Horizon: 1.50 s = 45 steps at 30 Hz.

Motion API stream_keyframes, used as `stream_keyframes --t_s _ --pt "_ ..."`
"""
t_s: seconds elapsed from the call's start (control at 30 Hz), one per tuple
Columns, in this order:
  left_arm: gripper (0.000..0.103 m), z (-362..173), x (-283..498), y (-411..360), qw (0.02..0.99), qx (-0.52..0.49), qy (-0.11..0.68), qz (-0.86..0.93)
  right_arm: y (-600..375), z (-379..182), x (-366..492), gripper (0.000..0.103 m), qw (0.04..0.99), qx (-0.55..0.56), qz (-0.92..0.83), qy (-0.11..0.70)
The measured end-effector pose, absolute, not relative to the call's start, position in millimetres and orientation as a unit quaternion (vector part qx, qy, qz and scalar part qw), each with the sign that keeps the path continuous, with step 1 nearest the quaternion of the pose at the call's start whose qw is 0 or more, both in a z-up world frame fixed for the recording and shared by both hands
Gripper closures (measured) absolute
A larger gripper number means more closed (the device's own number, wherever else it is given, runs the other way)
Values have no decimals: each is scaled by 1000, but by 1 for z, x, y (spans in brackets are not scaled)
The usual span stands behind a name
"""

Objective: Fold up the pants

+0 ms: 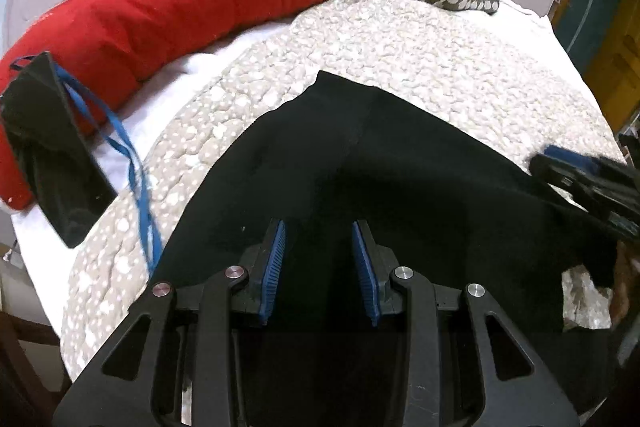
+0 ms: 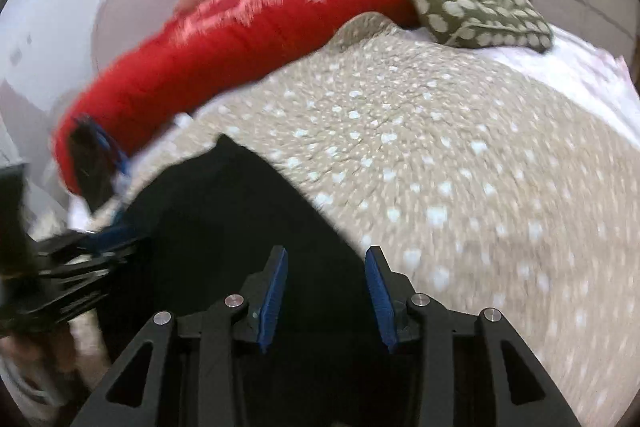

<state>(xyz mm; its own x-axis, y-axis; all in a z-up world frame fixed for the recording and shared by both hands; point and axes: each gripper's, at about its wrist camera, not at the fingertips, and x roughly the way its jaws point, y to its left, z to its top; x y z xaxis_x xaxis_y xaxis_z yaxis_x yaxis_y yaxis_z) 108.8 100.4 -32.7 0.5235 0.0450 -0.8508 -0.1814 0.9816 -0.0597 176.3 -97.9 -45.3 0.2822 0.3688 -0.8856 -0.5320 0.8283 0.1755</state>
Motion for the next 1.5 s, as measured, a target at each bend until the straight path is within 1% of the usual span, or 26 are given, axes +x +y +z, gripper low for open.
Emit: stream_keyframes --t_s 0.07,0.13,0.2,0.23,0.27,0.3,0.33,0.47,0.57,0.67,0.77,0.9,1.0,1.07,1.1,1.13,1.17,1.2,1.27,1.4,1.5 --pt "69 -36 115 102 868 -68 488 64 -85 -63 193 60 774 -94 303 547" --pt "69 -38 119 103 867 -67 489 63 -76 -87 199 60 739 -107 321 583" --pt "69 -42 125 105 866 -66 492 62 -75 -93 200 61 739 -109 327 579" --pt "69 -43 127 105 866 -66 493 62 -75 -92 203 66 744 -100 328 574" --pt "69 -45 130 106 865 -65 493 62 -75 -91 205 85 748 -90 323 573" --pt "69 -47 133 106 865 -63 494 62 -76 -88 206 97 754 -83 320 567" --pt "69 -48 136 105 864 -62 495 62 -76 -85 206 98 760 -84 317 561" --pt "69 -44 148 110 865 -67 495 57 -69 -60 207 99 791 -100 297 526" --pt "69 -27 139 122 874 -71 474 76 -80 -13 199 99 819 -57 297 488" --pt "69 -7 116 148 884 -91 447 103 -79 27 160 99 834 -54 318 448" --pt "69 10 89 175 891 -103 419 138 -70 45 107 99 830 -48 349 433" --pt "69 29 58 195 898 -113 390 168 -47 27 38 99 800 -32 388 457" --pt "68 38 40 191 905 -112 373 170 -17 -12 -2 99 774 -56 400 488" --pt "64 38 34 180 908 -101 372 162 -8 -44 -11 98 767 -60 375 518" --pt "64 36 34 175 909 -98 375 156 -9 -55 -10 98 763 -52 361 533" --pt "64 34 33 169 909 -94 379 148 -16 -56 -10 96 761 -25 360 539" --pt "64 30 32 162 909 -92 383 139 -23 -51 -8 92 758 -4 364 540" --pt "64 26 31 156 908 -89 388 132 -33 -44 -9 83 756 20 371 540" --pt "64 16 33 141 905 -86 400 116 -63 -25 -13 74 765 53 364 528" --pt "64 0 34 111 898 -75 424 86 -145 -4 -31 74 813 62 273 510" --pt "64 -7 34 91 896 -74 432 67 -219 -5 -48 74 826 79 179 529"
